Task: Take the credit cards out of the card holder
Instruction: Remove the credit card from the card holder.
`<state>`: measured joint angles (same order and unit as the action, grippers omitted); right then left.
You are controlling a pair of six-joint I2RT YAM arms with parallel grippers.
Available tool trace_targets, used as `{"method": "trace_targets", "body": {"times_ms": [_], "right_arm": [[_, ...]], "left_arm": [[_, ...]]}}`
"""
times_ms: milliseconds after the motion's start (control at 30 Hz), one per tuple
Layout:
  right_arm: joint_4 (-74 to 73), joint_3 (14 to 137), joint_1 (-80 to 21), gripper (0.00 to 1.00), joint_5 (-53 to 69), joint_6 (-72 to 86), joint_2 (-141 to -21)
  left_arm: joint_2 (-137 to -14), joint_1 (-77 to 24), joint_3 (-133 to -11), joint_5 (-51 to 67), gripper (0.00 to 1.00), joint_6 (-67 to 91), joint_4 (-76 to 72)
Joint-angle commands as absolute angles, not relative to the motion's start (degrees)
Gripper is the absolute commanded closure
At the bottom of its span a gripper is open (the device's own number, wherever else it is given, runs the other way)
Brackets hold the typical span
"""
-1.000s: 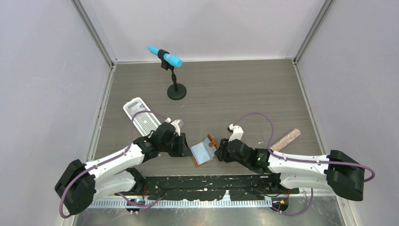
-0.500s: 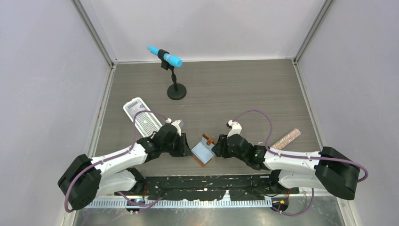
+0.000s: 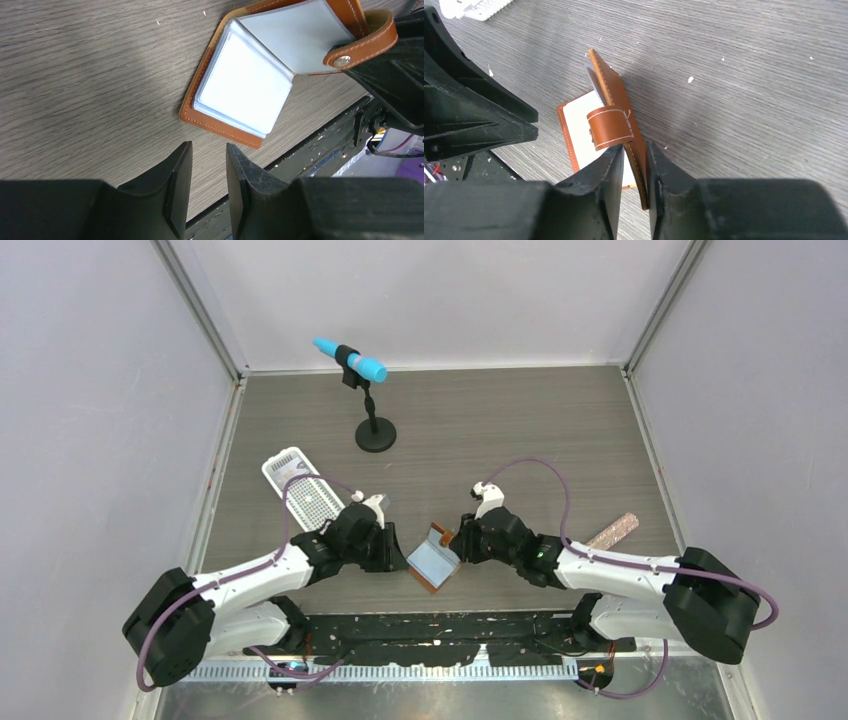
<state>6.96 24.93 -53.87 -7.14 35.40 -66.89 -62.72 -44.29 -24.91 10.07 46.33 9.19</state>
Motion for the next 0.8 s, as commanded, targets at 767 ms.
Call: {"method": "trace_targets", "body": {"times_ms": [767], "right_arm": [[13.0,5.3,-51.8,0.94,-10.3,60.6,-48.3]], "left_arm": [[-62.7,-44.7,-19.0,15.5,0.53,50.5,-12.0]]}}
